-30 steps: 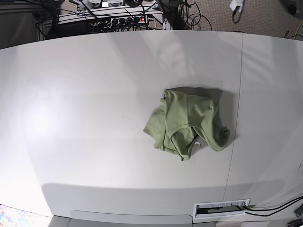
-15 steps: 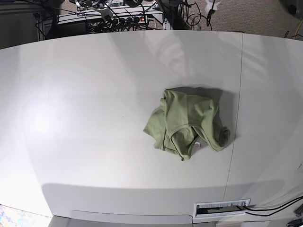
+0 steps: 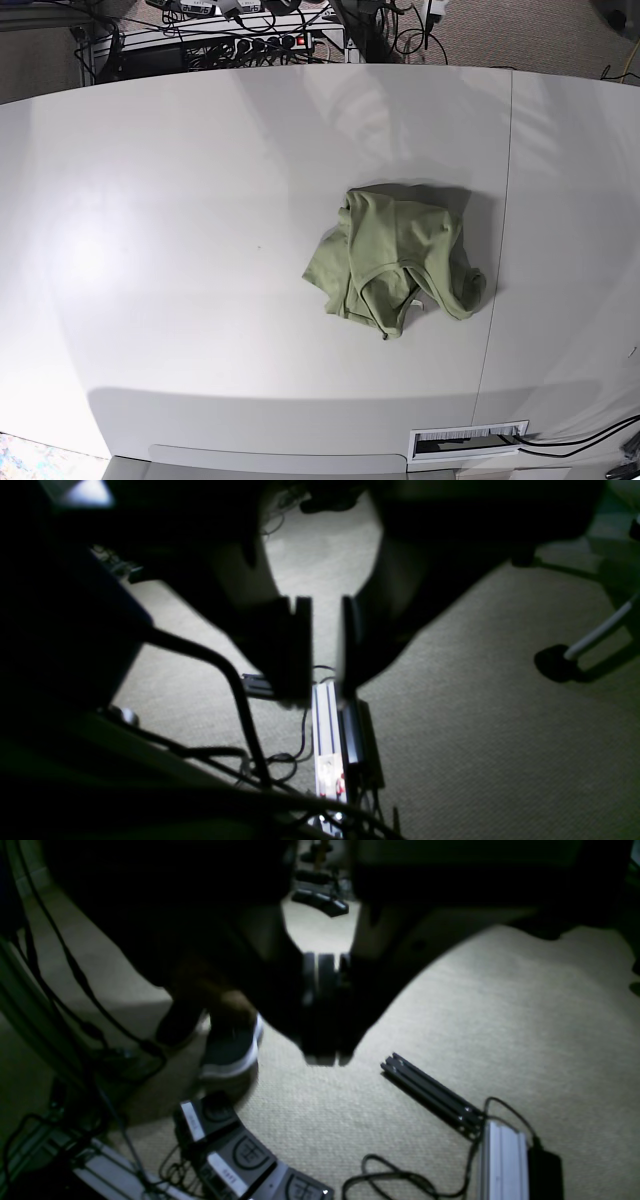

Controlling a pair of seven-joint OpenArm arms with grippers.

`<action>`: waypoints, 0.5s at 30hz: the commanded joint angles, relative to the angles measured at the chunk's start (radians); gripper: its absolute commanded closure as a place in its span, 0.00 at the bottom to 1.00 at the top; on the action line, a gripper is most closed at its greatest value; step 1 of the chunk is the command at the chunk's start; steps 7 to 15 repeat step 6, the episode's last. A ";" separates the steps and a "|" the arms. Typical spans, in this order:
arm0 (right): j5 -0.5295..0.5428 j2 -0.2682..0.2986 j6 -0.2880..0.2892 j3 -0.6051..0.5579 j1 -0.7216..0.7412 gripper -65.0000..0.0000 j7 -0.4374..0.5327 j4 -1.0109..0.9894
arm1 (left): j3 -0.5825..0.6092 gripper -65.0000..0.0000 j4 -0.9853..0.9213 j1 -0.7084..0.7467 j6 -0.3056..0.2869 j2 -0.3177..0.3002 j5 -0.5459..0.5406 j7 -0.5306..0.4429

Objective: Fold the T-shirt properly

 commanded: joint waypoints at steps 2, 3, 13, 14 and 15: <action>0.013 -0.005 0.001 -0.010 -0.005 1.00 0.000 0.000 | 0.000 0.88 0.004 0.012 -0.006 0.007 0.005 -0.008; 0.012 -0.013 0.002 -0.010 -0.005 1.00 0.005 0.000 | 0.000 0.88 0.004 0.011 -0.006 0.007 0.005 -0.015; 0.012 -0.029 0.000 -0.010 -0.005 1.00 0.022 0.000 | 0.000 0.88 0.004 0.009 -0.006 0.008 0.005 -0.017; 0.012 -0.029 0.000 -0.010 -0.005 1.00 0.022 0.000 | 0.000 0.88 0.004 0.009 -0.006 0.008 0.005 -0.017; 0.012 -0.029 0.000 -0.010 -0.005 1.00 0.022 0.000 | 0.000 0.88 0.004 0.009 -0.006 0.008 0.005 -0.017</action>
